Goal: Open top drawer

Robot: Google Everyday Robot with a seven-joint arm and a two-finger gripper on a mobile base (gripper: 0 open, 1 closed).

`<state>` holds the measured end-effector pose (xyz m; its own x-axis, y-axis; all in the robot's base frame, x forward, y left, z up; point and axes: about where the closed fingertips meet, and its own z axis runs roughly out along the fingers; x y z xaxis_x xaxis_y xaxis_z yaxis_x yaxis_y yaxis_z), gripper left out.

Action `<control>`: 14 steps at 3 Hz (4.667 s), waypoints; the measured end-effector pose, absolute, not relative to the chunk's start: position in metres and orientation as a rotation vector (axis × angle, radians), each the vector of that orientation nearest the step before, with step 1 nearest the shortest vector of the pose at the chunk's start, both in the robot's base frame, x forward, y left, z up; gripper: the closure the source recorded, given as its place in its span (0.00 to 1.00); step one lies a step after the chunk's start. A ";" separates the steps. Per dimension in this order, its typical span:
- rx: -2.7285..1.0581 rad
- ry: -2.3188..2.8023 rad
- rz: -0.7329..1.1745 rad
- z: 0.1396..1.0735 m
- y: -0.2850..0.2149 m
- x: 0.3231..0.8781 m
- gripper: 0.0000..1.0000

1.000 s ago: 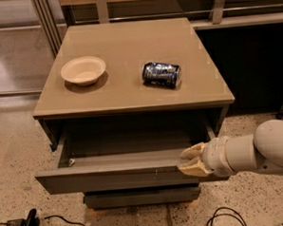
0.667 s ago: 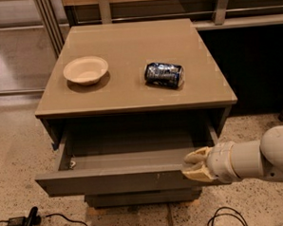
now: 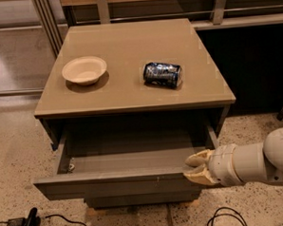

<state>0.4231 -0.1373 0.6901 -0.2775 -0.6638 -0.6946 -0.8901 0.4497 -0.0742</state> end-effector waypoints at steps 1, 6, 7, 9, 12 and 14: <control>-1.295 2.036 0.436 0.690 -0.137 0.423 0.58; -1.279 2.068 0.423 0.674 -0.144 0.413 0.14; -1.279 2.068 0.423 0.674 -0.144 0.413 0.45; -1.281 2.067 0.422 0.675 -0.144 0.412 0.92; -1.289 2.082 0.420 0.680 -0.150 0.391 1.00; -1.289 2.081 0.420 0.680 -0.150 0.391 0.55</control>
Offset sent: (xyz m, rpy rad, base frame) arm -0.0051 -0.0089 -0.0209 -0.0036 0.0265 -0.0254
